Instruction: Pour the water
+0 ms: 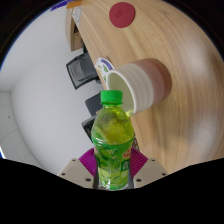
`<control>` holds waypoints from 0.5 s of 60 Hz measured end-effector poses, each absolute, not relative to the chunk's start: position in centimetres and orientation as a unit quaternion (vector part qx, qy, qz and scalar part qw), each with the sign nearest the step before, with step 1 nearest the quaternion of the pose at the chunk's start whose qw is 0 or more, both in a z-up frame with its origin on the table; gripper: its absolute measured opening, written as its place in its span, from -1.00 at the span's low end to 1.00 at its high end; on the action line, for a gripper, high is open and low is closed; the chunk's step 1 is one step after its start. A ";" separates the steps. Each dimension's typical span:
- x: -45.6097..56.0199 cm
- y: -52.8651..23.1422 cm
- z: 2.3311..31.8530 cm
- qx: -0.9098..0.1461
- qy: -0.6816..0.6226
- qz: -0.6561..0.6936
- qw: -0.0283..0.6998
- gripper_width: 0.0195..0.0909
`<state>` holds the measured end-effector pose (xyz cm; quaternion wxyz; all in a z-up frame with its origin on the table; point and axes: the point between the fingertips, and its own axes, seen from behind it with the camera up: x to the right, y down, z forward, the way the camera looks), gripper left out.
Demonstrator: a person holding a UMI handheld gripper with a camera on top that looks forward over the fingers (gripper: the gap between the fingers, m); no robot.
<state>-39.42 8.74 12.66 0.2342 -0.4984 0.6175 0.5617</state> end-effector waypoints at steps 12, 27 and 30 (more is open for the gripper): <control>-39.0 8.4 13.4 -0.538 0.591 0.547 0.250 -0.44; -33.8 6.6 20.0 -0.718 0.369 0.402 0.432 -0.44; -31.4 6.4 21.0 -0.747 0.317 0.344 0.472 -0.43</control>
